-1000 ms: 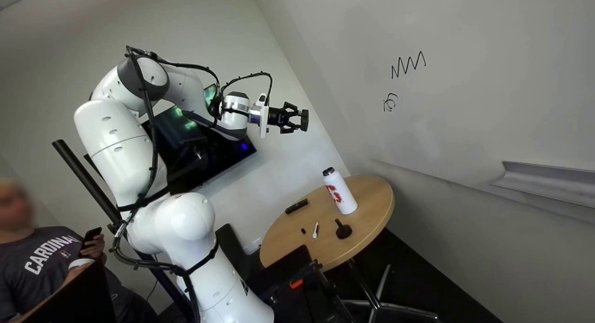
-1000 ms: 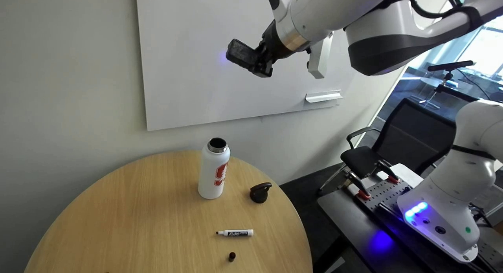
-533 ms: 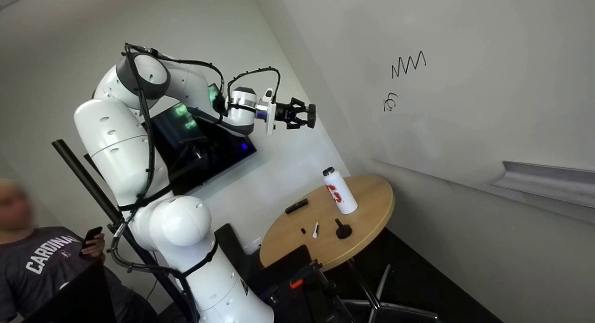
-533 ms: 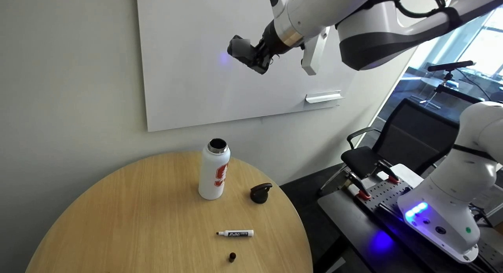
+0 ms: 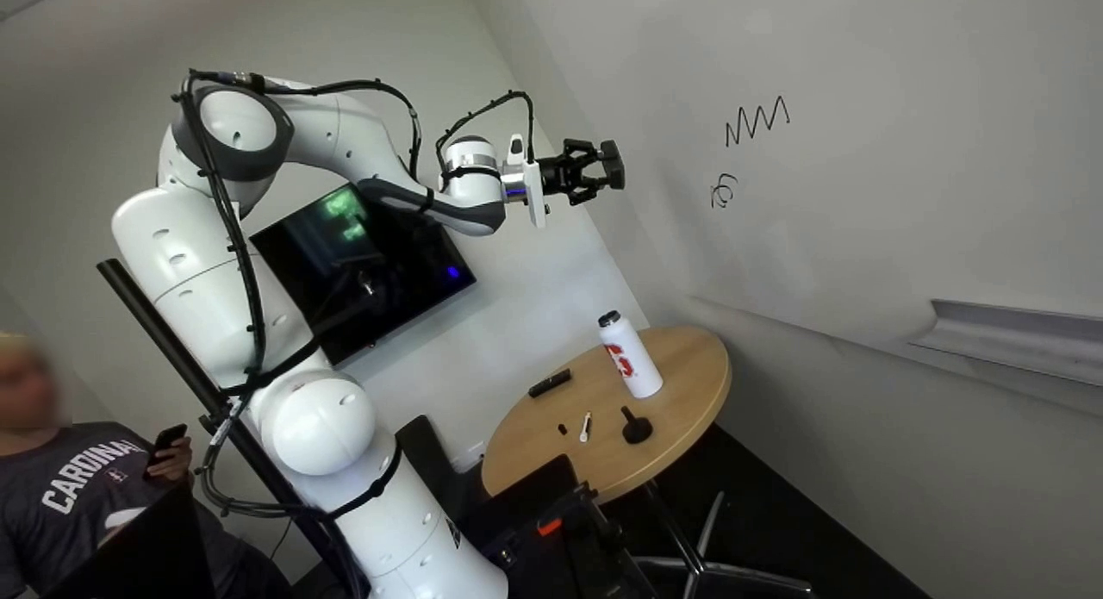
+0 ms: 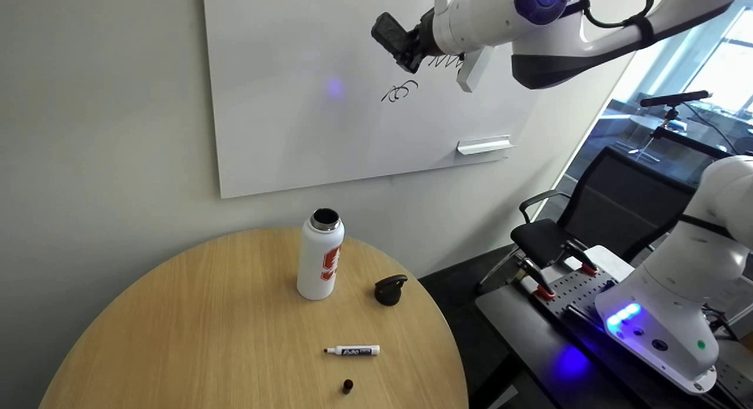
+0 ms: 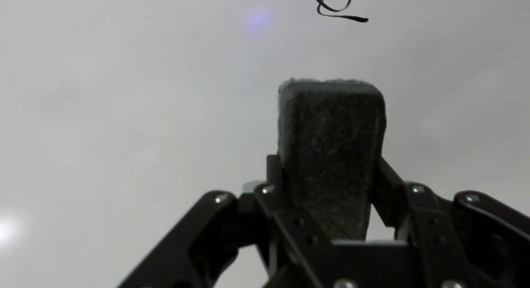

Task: Use the eraser to wipe the scribble on the right side of the whiteboard

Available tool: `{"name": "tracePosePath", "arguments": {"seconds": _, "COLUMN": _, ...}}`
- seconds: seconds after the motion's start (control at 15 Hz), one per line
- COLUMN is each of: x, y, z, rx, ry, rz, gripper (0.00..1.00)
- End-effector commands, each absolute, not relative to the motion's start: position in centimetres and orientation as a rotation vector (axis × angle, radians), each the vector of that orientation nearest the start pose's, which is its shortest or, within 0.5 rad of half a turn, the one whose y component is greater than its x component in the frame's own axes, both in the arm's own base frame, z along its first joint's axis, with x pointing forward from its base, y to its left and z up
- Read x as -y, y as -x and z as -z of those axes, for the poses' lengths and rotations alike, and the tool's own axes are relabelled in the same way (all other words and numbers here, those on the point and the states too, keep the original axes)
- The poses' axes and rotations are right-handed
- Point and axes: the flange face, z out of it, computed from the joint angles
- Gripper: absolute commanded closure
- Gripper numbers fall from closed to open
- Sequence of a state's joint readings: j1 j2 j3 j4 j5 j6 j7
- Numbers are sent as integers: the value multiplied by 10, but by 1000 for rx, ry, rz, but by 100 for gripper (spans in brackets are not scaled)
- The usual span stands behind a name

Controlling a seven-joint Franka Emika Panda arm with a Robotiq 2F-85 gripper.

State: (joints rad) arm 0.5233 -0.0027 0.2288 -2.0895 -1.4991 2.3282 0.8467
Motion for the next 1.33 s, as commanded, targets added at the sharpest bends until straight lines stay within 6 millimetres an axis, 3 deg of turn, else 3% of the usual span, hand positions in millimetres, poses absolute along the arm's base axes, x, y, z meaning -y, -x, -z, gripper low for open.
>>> {"name": "tracePosePath", "arguments": {"seconds": 0.0, "x": -377, "y": -433, "z": -463, "rx": -964, "ry": -1956, "rz": -1197, "gripper": 47}}
{"name": "tracePosePath", "arguments": {"seconds": 0.07, "x": -376, "y": -432, "z": -464, "rx": -961, "ry": -1955, "rz": -1197, "gripper": 47}}
{"name": "tracePosePath", "arguments": {"seconds": 0.13, "x": -376, "y": -430, "z": -464, "rx": -961, "ry": -1953, "rz": -1198, "gripper": 72}}
{"name": "tracePosePath", "arguments": {"seconds": 0.33, "x": -349, "y": -447, "z": -471, "rx": -884, "ry": -2041, "rz": -1219, "gripper": 72}}
{"name": "tracePosePath", "arguments": {"seconds": 0.67, "x": -265, "y": -479, "z": -484, "rx": -688, "ry": -2077, "rz": -1297, "gripper": 72}}
{"name": "tracePosePath", "arguments": {"seconds": 0.87, "x": -225, "y": -488, "z": -489, "rx": -496, "ry": -2094, "rz": -1379, "gripper": 72}}
{"name": "tracePosePath", "arguments": {"seconds": 0.93, "x": -219, "y": -489, "z": -489, "rx": -455, "ry": -2115, "rz": -1396, "gripper": 72}}
{"name": "tracePosePath", "arguments": {"seconds": 1.0, "x": -233, "y": -500, "z": -486, "rx": -507, "ry": -2097, "rz": -1343, "gripper": 47}}
{"name": "tracePosePath", "arguments": {"seconds": 1.2, "x": -223, "y": -498, "z": -486, "rx": -457, "ry": -2111, "rz": -1360, "gripper": 47}}
{"name": "tracePosePath", "arguments": {"seconds": 1.27, "x": -224, "y": -497, "z": -487, "rx": -457, "ry": -2110, "rz": -1362, "gripper": 72}}
